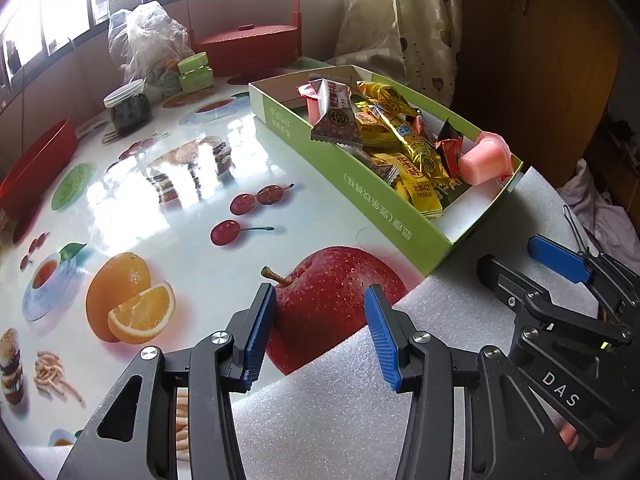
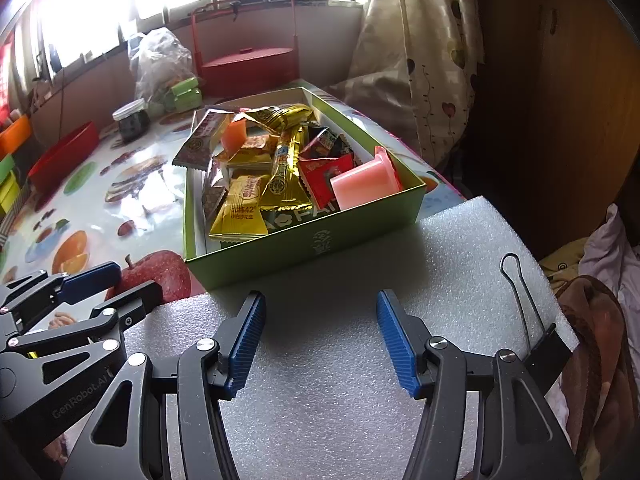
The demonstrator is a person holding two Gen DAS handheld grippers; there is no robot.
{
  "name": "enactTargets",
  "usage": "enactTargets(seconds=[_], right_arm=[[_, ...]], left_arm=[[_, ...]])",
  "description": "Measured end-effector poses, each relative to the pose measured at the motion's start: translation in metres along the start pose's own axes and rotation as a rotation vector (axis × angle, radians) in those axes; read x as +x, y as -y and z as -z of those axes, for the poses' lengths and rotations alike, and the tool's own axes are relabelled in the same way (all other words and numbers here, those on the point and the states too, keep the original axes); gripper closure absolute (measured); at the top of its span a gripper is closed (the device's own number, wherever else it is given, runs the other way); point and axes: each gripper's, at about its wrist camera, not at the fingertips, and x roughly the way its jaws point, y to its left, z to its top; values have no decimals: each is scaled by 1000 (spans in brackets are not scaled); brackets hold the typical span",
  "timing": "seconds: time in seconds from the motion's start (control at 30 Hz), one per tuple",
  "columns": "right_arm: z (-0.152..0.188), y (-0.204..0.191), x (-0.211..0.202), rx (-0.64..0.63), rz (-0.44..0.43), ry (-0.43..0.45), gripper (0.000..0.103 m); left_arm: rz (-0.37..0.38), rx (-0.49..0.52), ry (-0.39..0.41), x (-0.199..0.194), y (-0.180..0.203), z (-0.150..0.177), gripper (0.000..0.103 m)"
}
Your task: Organize snacks
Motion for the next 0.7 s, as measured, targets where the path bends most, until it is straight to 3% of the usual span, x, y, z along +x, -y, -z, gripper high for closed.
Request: enactTargets(seconds=[0.7], right_arm=[[0,1,0,1,0,3,45]], left_arm=[[-1,-2,7,0,-1,0,56]])
